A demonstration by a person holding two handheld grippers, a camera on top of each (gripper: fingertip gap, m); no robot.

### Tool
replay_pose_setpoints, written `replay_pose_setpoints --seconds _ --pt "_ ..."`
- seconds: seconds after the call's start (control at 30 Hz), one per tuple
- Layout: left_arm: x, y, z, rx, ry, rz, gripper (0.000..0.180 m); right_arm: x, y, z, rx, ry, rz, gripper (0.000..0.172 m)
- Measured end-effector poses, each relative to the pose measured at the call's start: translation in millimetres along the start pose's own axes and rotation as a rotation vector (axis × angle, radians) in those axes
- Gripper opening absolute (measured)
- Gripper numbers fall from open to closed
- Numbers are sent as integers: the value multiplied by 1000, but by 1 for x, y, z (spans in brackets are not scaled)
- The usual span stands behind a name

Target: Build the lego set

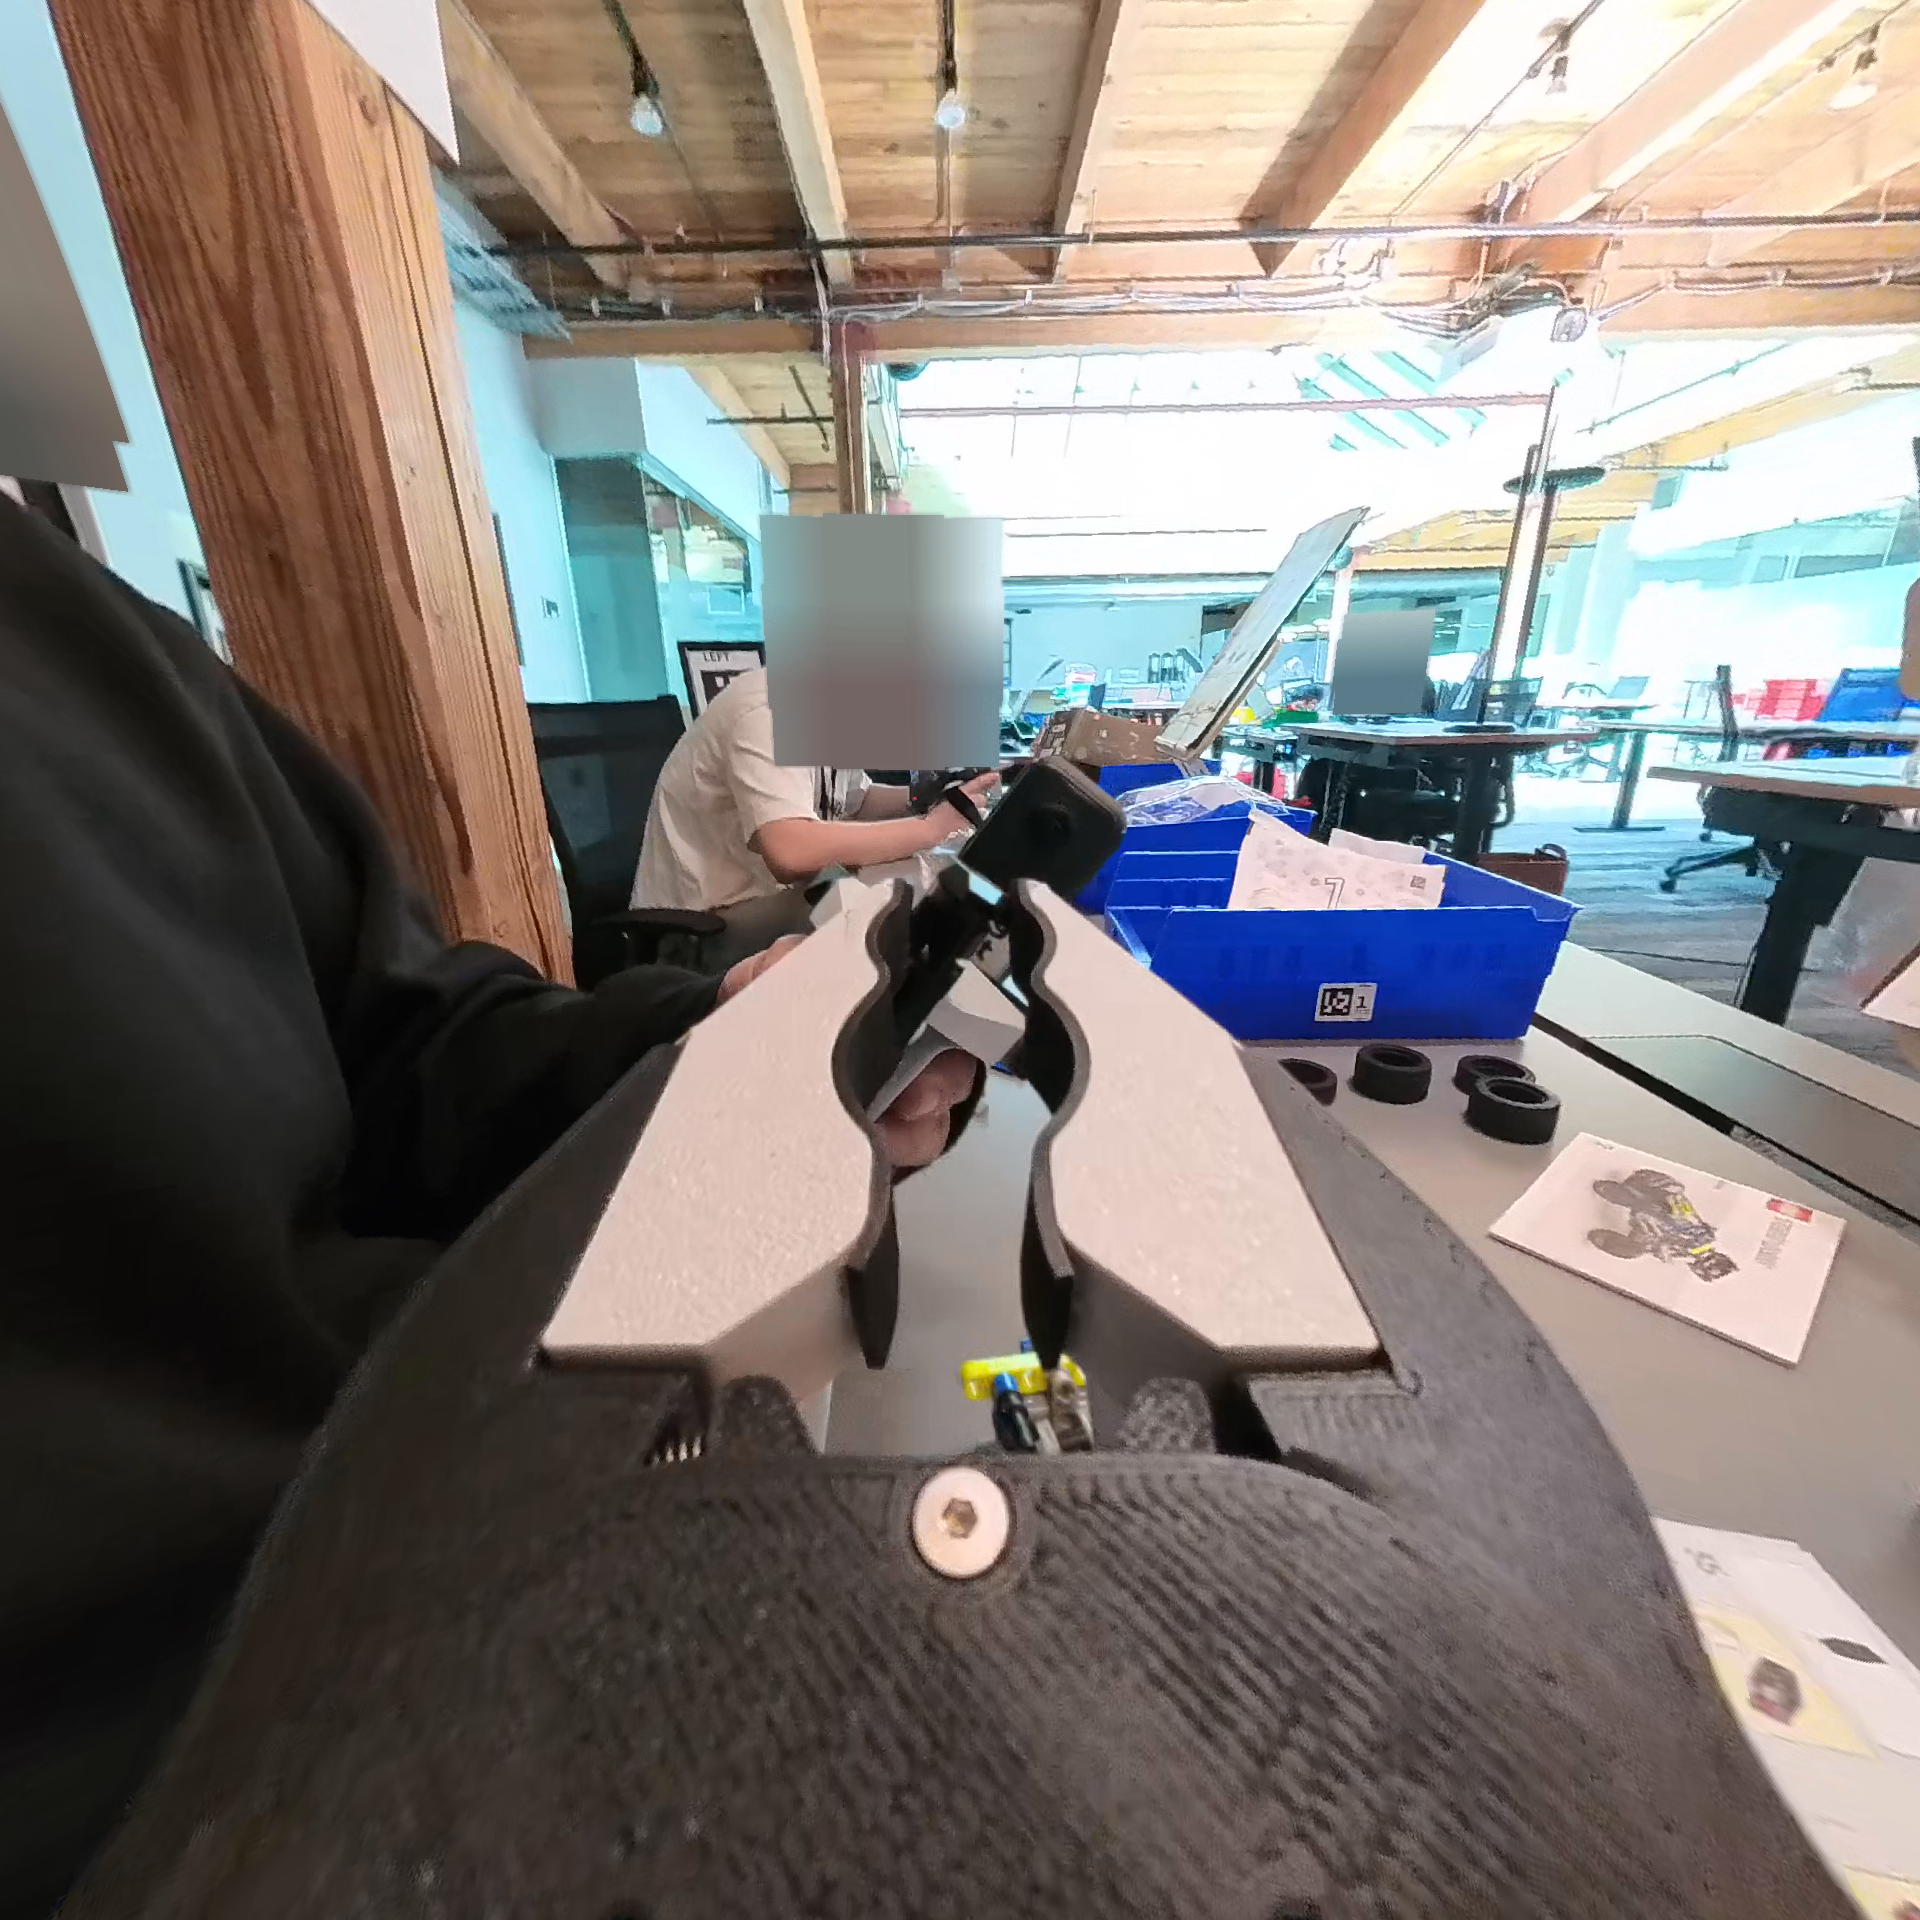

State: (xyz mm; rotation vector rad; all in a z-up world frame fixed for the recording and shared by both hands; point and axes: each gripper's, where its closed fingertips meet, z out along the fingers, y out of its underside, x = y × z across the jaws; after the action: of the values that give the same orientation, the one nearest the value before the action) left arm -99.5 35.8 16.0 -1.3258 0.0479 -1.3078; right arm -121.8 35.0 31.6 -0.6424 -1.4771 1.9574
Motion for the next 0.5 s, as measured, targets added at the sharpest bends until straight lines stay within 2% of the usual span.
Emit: replay_pose_setpoints --seconds 0.2,0.27,0.4,0.5 --pt "-3 -7 -2 57 -16 -69 5 9 0 3 35 31 110 15" --pt "-5 -8 -3 62 -32 -38 5 10 1 3 47 39 111 16" --pt "-2 -7 -5 -9 -131 293 4 4 2 1 10 25 49 20" --pt "2 -6 -4 -74 -185 471 4 -1 -1 1 -12 18 -1 22"
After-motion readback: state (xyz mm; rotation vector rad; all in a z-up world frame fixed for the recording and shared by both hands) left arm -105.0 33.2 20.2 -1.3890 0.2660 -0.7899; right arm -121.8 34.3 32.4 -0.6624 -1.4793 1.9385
